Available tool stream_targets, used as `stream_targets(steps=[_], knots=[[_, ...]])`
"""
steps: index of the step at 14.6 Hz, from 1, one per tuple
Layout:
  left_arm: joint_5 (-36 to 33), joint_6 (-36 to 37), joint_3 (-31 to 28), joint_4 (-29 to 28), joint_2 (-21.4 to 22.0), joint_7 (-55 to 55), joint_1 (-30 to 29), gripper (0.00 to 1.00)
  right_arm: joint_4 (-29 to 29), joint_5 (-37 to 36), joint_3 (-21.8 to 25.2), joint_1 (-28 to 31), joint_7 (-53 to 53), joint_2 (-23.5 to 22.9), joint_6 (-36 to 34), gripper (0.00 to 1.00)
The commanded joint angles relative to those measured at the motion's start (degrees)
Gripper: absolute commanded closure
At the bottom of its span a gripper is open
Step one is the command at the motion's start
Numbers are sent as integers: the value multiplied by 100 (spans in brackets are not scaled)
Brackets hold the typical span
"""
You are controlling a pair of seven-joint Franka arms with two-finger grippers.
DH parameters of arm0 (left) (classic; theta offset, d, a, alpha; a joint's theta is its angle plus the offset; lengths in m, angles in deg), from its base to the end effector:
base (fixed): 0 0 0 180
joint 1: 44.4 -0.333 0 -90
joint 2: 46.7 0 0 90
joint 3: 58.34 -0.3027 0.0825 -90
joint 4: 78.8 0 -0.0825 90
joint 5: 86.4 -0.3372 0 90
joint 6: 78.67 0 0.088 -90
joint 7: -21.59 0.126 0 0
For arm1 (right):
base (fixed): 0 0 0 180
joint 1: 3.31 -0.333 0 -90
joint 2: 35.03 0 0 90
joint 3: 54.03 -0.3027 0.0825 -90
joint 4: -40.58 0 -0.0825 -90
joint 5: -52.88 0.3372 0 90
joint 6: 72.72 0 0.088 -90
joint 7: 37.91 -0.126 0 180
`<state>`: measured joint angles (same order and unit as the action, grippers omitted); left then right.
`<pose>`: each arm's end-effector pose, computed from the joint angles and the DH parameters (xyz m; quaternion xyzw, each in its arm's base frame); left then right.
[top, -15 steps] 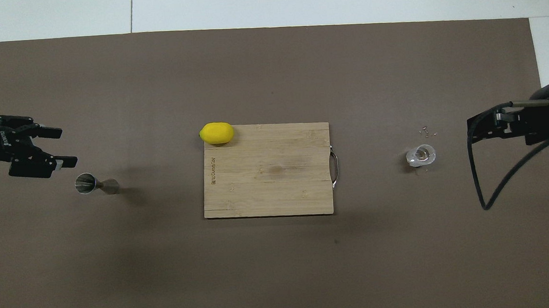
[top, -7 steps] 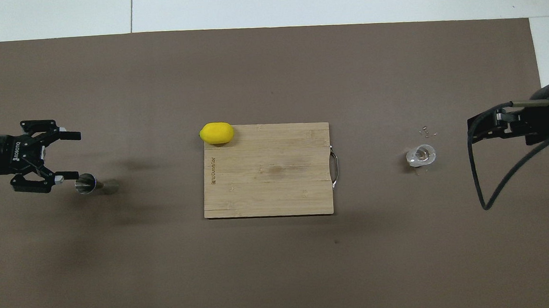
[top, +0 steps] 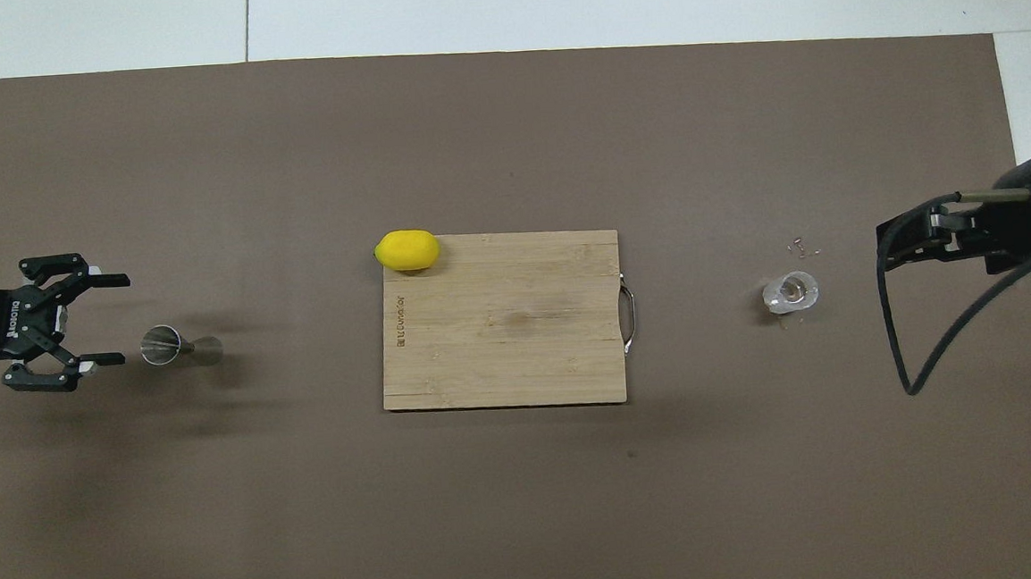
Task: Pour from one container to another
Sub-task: 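Close the left gripper around the small metal cup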
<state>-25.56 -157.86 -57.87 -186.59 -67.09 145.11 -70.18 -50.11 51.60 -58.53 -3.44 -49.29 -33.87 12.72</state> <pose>0.5097 0.1059 0.3522 0.6036 -0.5144 0.3790 0.4769 0.4903 0.0371 0.5906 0.9975 -0.0594 -0.0337 0.0168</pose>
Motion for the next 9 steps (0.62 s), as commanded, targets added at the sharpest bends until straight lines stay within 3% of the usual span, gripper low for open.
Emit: stream_targets(steps=[1, 9], knots=[[174, 176, 15, -49, -289, 663, -156, 0, -107, 23, -33, 83, 153, 69, 87, 0], [130, 62, 6, -629, -281, 1570, -183, 0, -116, 23, -33, 83, 162, 69, 95, 0]])
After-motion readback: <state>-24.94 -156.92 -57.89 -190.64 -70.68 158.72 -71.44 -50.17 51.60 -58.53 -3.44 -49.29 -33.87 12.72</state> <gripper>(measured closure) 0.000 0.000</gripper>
